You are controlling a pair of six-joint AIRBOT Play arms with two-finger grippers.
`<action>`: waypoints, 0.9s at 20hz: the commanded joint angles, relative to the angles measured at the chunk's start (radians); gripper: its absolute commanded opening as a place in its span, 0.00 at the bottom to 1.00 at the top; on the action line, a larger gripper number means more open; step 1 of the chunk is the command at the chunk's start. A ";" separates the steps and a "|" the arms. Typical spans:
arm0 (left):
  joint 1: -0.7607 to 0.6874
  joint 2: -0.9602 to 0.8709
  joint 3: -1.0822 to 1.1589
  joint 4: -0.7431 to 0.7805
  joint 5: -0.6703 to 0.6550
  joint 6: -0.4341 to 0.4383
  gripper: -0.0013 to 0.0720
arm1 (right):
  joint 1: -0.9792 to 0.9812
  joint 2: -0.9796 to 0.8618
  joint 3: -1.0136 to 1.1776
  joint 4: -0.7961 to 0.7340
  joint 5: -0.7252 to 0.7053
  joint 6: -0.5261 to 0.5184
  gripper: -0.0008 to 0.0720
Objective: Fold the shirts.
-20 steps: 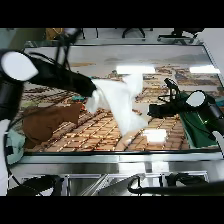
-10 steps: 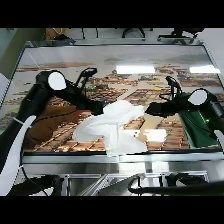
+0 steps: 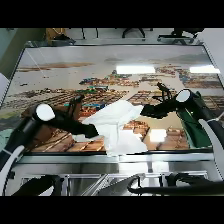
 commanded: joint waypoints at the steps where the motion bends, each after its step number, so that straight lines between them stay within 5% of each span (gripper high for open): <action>1: -0.139 0.095 -0.263 -0.079 0.287 -0.020 0.93 | -0.001 -0.125 0.004 0.156 -0.118 -0.113 0.81; 5: -0.260 0.025 -0.385 -0.122 0.509 -0.056 0.93 | 0.000 -0.230 0.007 0.315 -0.130 -0.224 0.80; 11: -0.388 -0.215 -0.263 -0.120 0.589 -0.052 0.93 | -0.001 -0.274 0.007 0.428 -0.161 -0.328 0.80; 12: -0.402 -0.251 -0.228 -0.119 0.587 -0.045 0.71 | -0.001 -0.274 0.007 0.435 -0.182 -0.328 0.78; 13: -0.407 -0.280 -0.194 -0.111 0.569 -0.039 0.31 | -0.001 -0.274 0.007 0.442 -0.202 -0.329 0.49; 14: -0.405 -0.300 -0.164 -0.110 0.537 -0.014 0.03 | -0.001 -0.274 0.008 0.442 -0.220 -0.332 0.16; 15: -0.394 -0.308 -0.139 -0.110 0.499 0.007 0.04 | -0.001 -0.274 0.008 0.442 -0.231 -0.341 0.05; 18: -0.327 -0.268 -0.100 -0.056 0.417 0.005 0.03 | -0.002 -0.271 0.016 0.442 -0.230 -0.355 0.03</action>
